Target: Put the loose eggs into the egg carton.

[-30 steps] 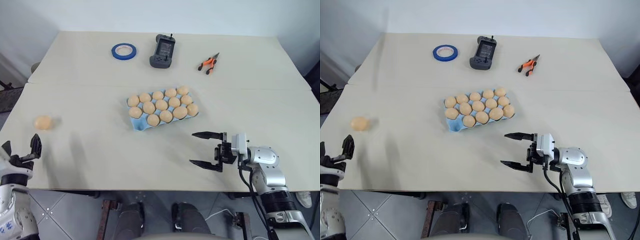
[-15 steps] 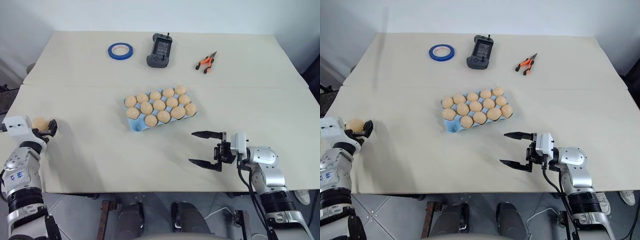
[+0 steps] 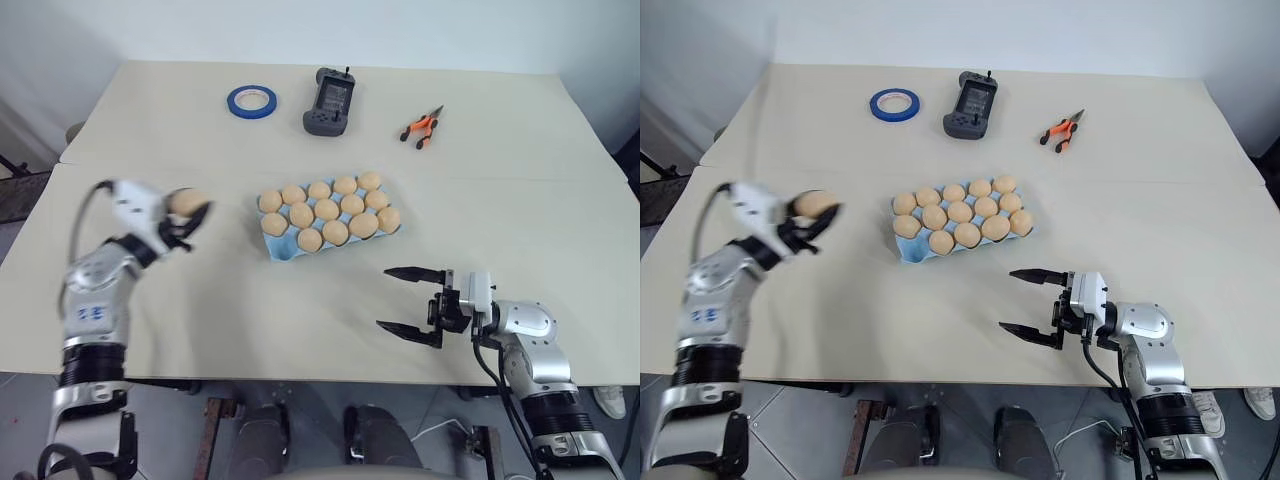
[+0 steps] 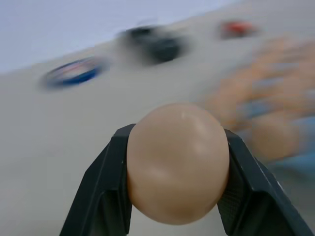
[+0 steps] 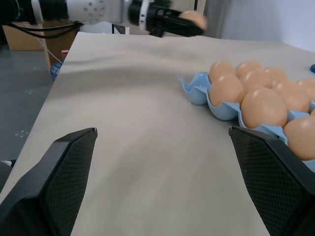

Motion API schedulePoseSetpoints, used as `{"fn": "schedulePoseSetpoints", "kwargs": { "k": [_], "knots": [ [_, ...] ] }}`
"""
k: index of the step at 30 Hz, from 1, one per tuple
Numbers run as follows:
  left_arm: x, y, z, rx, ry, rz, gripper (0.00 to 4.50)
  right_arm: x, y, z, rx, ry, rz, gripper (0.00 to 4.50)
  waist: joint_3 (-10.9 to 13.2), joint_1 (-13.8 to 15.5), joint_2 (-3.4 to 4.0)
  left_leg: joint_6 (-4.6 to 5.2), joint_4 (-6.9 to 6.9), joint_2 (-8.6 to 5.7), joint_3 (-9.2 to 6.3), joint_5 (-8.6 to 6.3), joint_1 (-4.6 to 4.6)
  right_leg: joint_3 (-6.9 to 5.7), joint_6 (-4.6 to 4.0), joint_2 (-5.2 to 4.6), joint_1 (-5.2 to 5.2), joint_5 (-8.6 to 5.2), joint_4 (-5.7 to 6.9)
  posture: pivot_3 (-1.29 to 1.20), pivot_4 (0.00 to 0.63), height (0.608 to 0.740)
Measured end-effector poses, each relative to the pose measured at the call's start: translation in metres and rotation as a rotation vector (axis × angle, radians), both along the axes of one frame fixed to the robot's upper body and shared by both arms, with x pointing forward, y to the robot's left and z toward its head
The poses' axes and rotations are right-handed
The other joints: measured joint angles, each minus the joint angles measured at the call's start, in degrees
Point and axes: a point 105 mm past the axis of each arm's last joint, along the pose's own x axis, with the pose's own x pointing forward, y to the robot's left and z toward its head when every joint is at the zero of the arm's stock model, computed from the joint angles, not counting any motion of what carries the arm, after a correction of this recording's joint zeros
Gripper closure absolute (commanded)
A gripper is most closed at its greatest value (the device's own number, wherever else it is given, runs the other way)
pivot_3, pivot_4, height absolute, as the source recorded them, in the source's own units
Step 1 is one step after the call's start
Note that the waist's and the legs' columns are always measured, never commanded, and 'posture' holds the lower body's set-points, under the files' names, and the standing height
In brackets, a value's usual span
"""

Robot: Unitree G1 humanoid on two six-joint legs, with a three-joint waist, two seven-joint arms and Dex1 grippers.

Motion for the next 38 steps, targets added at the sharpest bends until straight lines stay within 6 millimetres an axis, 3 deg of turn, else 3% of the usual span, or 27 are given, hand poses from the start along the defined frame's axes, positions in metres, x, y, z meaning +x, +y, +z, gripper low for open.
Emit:
{"fn": "schedulePoseSetpoints", "kwargs": {
  "k": [3,6,15,21,25,29,33,38],
  "knots": [
    [-0.004,-0.034,-0.012,0.051,0.043,-0.166,2.65,0.001,0.000,0.000,0.000,-0.002,-0.010,0.00,0.0,-0.9,0.00,-0.19,-0.02,0.10,0.07,0.11,0.00,0.05,0.00,0.15,-0.10,0.00,0.09,0.00,0.150,0.740],
    [-0.002,-0.042,-0.013,0.083,0.046,-0.217,2.65,0.002,0.000,0.001,0.007,-0.010,-0.028,0.00,0.0,-1.0,0.00,-0.36,-0.03,0.18,0.11,0.20,0.01,0.06,0.00,0.22,-0.19,0.00,0.23,0.00,0.150,0.740],
    [-0.010,-0.024,-0.017,0.102,0.078,-0.236,0.04,-0.004,0.000,-0.004,0.019,-0.005,-0.060,0.00,0.0,-0.7,0.00,-0.22,0.04,0.11,0.08,0.15,-0.02,0.09,0.01,0.09,-0.12,0.00,0.15,0.00,0.150,0.740],
    [-0.018,-0.004,-0.016,0.111,0.071,-0.210,0.04,-0.001,0.002,-0.001,0.025,-0.016,-0.058,0.00,0.0,-0.8,0.01,-0.10,0.02,0.12,0.02,0.10,0.00,0.09,0.00,0.10,-0.13,0.00,0.21,0.00,0.150,0.740],
    [-0.036,0.037,-0.025,0.146,0.089,-0.126,0.04,-0.002,0.000,-0.002,0.013,-0.012,-0.054,0.00,0.0,-1.3,0.02,-0.07,-0.07,0.16,0.04,0.05,0.03,0.13,0.00,0.08,-0.18,0.00,0.21,0.00,0.150,0.740],
    [-0.067,0.076,-0.051,0.195,0.166,-0.055,0.04,-0.001,-0.016,-0.003,-0.040,-0.002,-0.073,0.00,0.0,-1.1,0.06,0.05,-0.10,0.15,0.03,-0.07,0.01,0.12,-0.01,-0.03,-0.18,0.00,0.11,0.00,0.150,0.740],
    [-0.087,0.076,-0.061,0.192,0.197,-0.078,0.04,0.004,-0.025,0.001,-0.044,-0.008,-0.096,0.00,0.0,-0.6,0.07,-0.10,-0.10,0.07,-0.11,-0.21,-0.03,0.04,-0.04,-0.16,-0.06,-0.01,-0.16,0.00,0.150,0.740],
    [-0.086,0.072,-0.052,0.194,0.153,-0.062,0.04,0.011,-0.026,0.005,-0.040,-0.018,-0.100,0.00,0.1,-0.9,0.13,-0.13,-0.11,0.02,-0.08,-0.21,-0.01,0.04,-0.09,-0.24,-0.05,0.02,-0.18,0.00,0.150,0.740]
  ]
}}
